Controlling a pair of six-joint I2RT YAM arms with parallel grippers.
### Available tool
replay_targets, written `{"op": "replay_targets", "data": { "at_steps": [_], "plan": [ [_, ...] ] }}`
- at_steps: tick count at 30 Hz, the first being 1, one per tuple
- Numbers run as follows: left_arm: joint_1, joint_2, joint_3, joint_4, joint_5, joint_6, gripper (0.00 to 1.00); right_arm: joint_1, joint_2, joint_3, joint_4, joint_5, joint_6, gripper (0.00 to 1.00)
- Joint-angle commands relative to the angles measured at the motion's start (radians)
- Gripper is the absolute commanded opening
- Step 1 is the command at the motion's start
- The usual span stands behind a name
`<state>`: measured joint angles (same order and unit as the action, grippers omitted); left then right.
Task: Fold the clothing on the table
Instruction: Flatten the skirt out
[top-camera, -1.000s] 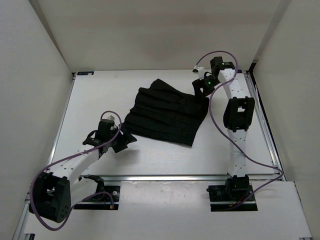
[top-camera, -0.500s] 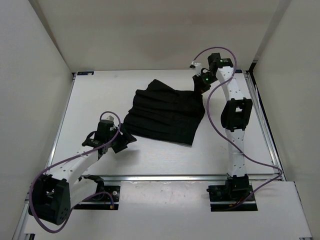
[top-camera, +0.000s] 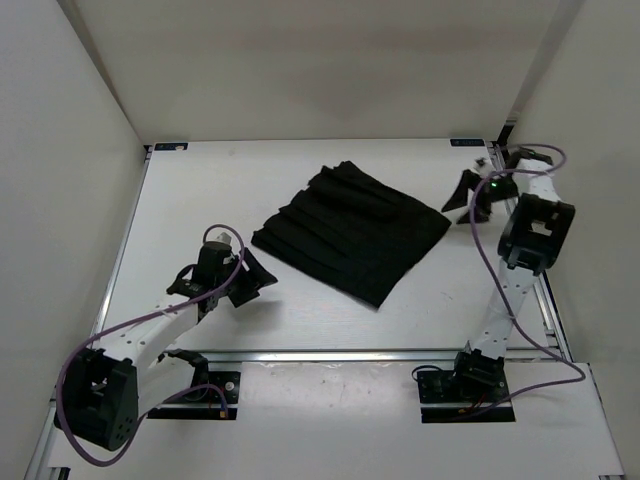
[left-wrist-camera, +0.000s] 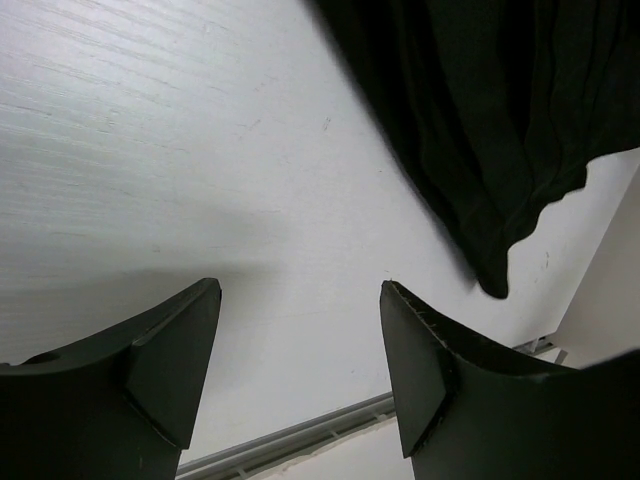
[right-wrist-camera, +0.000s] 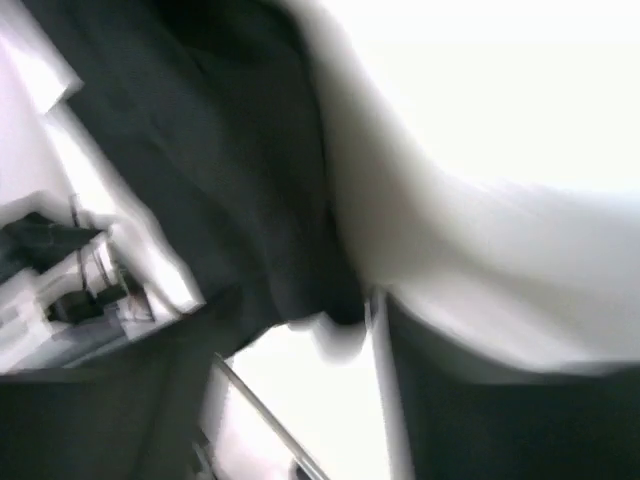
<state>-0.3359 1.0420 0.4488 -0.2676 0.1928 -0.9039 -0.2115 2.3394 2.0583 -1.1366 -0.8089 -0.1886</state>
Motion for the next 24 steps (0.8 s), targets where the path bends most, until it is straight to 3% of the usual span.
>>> {"op": "replay_targets", "data": {
  "at_steps": [1,2,6,7,8,11,13,17,24],
  "plan": [
    [-0.011,-0.037,-0.012,0.022,-0.024,-0.030,0.76,-0.123,-0.038,-0.069,0.031,0.316,0.078,0.81],
    [-0.017,-0.039,-0.010,0.016,-0.039,-0.035,0.76,-0.144,-0.043,-0.049,0.032,0.350,0.086,0.99],
    [-0.073,-0.014,0.065,0.018,-0.064,-0.003,0.80,-0.125,-0.057,0.033,0.028,0.366,0.063,0.99],
    [-0.121,0.006,0.092,0.007,-0.075,0.046,0.95,-0.106,-0.055,0.045,0.026,0.355,0.040,0.99],
    [-0.155,0.054,0.175,-0.030,-0.114,0.119,0.99,-0.094,-0.058,0.043,0.037,0.326,0.003,0.99],
    [-0.325,0.253,0.399,-0.122,-0.168,0.256,0.99,-0.027,-0.071,0.005,0.054,0.297,-0.113,1.00],
    [-0.397,0.404,0.514,-0.131,-0.115,0.304,0.99,-0.002,-0.078,-0.026,0.080,0.291,-0.120,0.99],
    [-0.402,0.489,0.435,0.147,-0.029,0.092,0.99,-0.019,-0.110,-0.107,0.164,0.212,-0.045,0.99],
    [-0.454,0.536,0.363,0.320,-0.058,-0.182,0.99,0.009,-0.208,-0.252,0.263,0.226,-0.074,0.99]
  ]
}}
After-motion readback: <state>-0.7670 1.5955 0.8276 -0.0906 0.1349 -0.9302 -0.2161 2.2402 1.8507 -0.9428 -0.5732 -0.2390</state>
